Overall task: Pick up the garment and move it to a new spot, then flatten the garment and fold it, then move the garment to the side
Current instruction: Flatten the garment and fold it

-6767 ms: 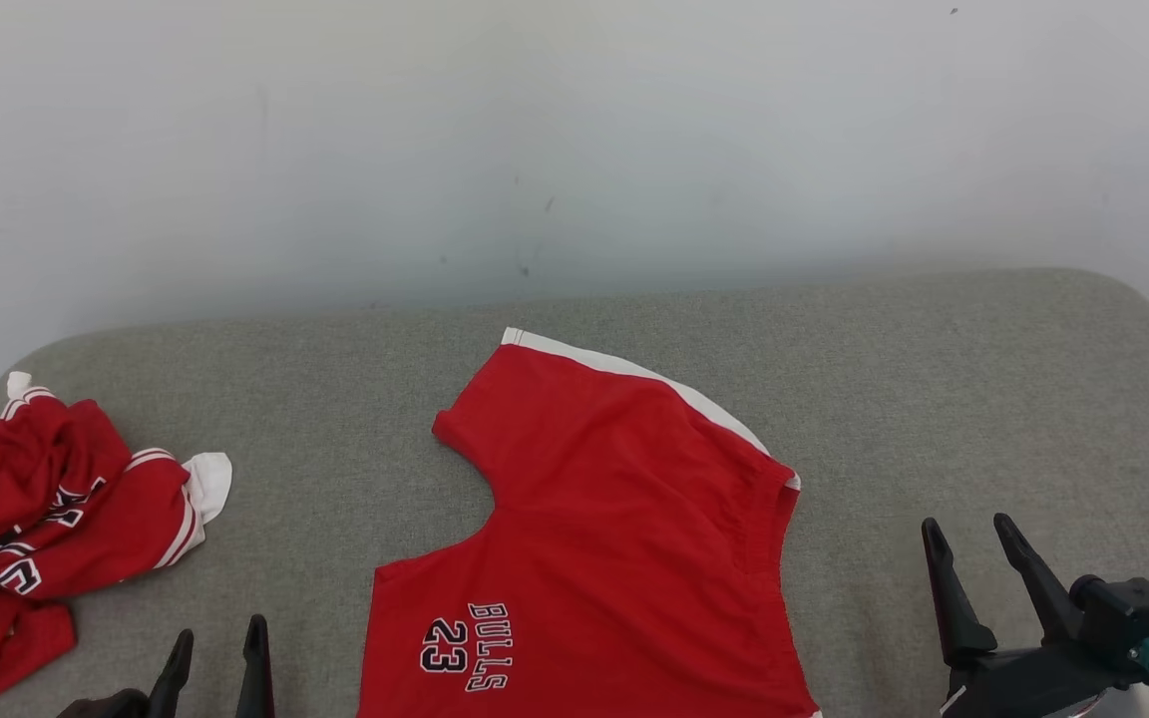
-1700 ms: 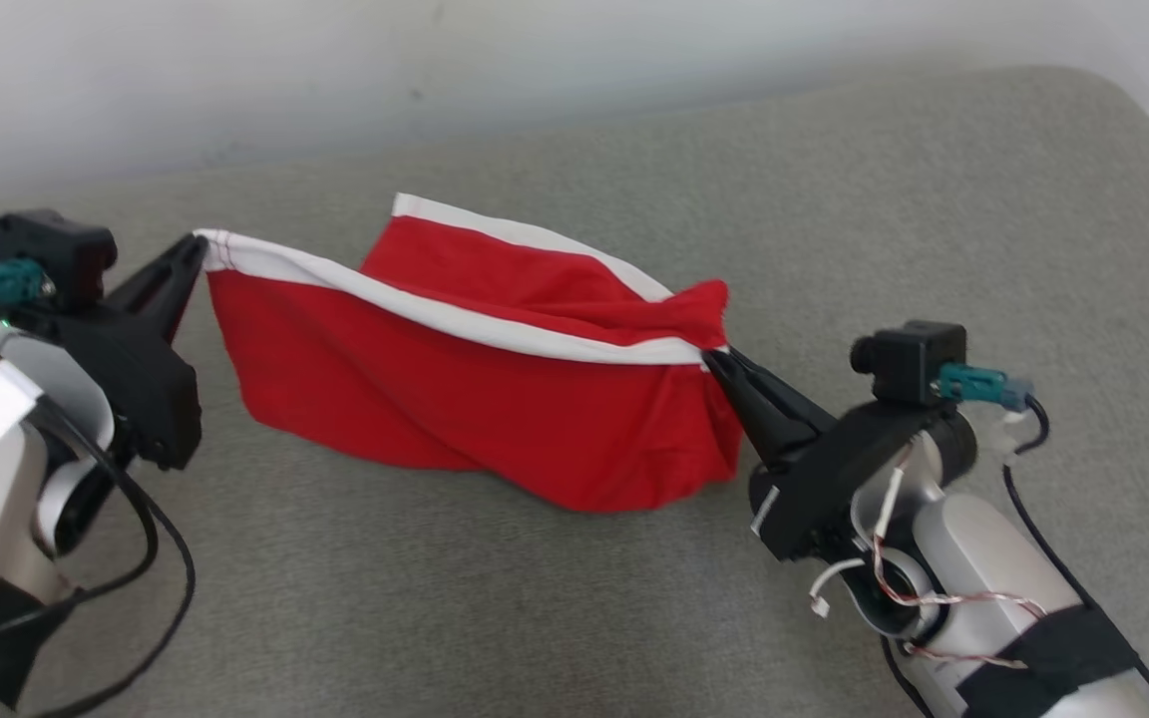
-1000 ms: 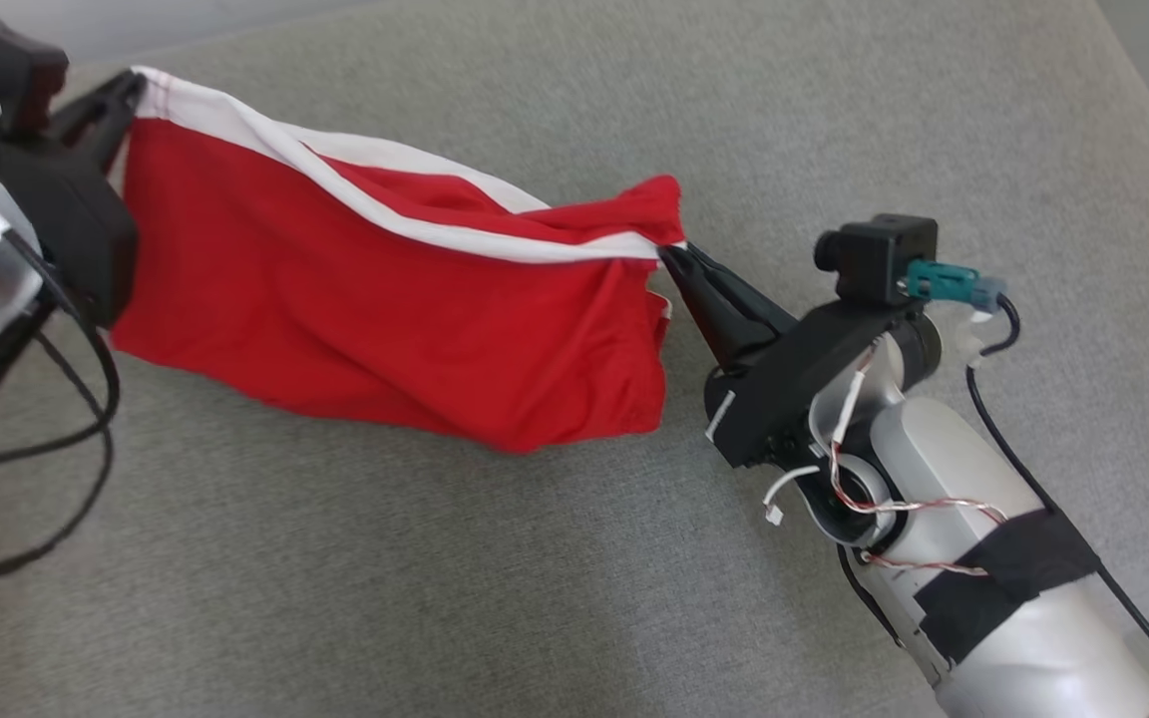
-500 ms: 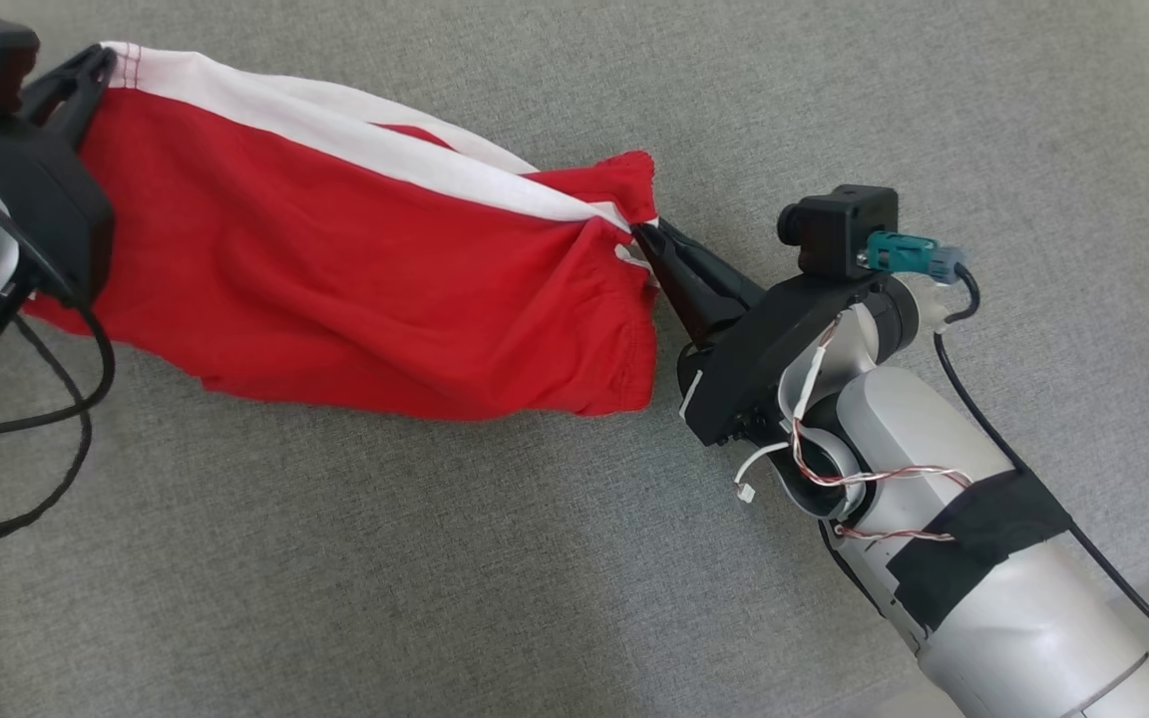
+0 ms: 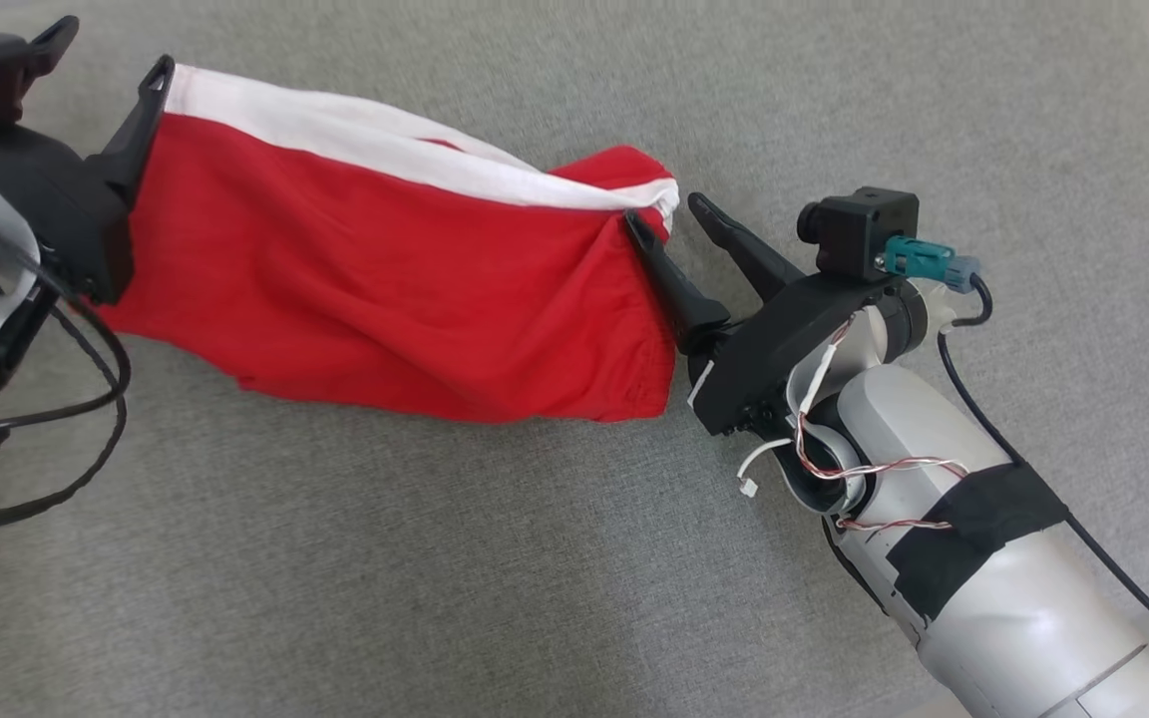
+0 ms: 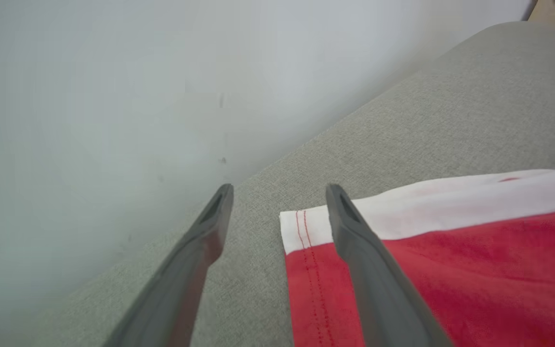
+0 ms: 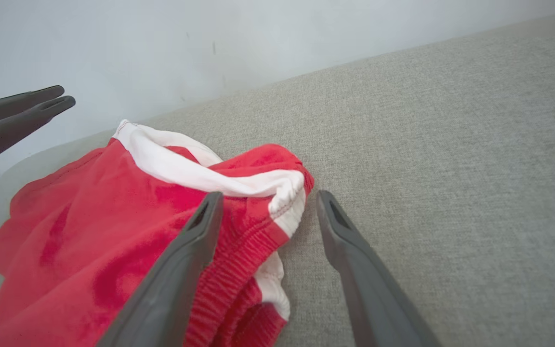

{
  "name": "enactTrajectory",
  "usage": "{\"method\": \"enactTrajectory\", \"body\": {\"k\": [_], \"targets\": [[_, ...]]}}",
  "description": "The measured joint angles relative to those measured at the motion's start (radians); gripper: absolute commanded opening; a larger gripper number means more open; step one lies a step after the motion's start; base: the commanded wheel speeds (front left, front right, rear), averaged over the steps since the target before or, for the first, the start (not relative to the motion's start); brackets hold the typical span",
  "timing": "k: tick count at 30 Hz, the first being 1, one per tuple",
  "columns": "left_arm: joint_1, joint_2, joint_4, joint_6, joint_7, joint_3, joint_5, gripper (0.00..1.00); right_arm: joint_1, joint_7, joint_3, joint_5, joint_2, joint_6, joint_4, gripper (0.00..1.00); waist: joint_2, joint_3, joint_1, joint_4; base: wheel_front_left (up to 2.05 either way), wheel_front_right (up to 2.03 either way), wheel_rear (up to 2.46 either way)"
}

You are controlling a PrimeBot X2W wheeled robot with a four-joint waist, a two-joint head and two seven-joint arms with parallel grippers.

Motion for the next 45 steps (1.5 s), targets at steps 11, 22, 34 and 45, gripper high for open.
{"method": "enactTrajectory", "body": {"k": [11, 22, 34, 45], "targets": [[0.128, -0.014, 0.021, 0.000, -0.101, -0.015, -0.087, 1.00, 0.107, -0.081, -0.016, -0.001, -0.041, 0.017, 0.030, 1.00, -0.0001, -0.112, -0.0001, 0.034, 0.00, 0.00, 0.00], [0.278, -0.047, -0.020, 0.000, -0.114, -0.010, -0.204, 1.00, 0.211, -0.122, -0.001, -0.002, -0.053, 0.019, -0.024, 1.00, -0.0003, -0.207, -0.0002, 0.091, 0.00, 0.00, 0.00], [0.327, -0.113, 0.007, 0.000, -0.117, -0.004, -0.283, 1.00, 0.272, -0.129, 0.019, -0.028, -0.069, 0.007, -0.091, 1.00, -0.0002, -0.207, -0.0001, 0.103, 0.00, 0.00, 0.00], [0.331, -0.122, 0.062, 0.000, -0.117, -0.003, -0.335, 1.00, 0.296, -0.112, 0.035, -0.046, -0.083, -0.019, -0.138, 1.00, -0.0001, -0.174, 0.0000, 0.092, 0.00, 0.00, 0.00]]}}
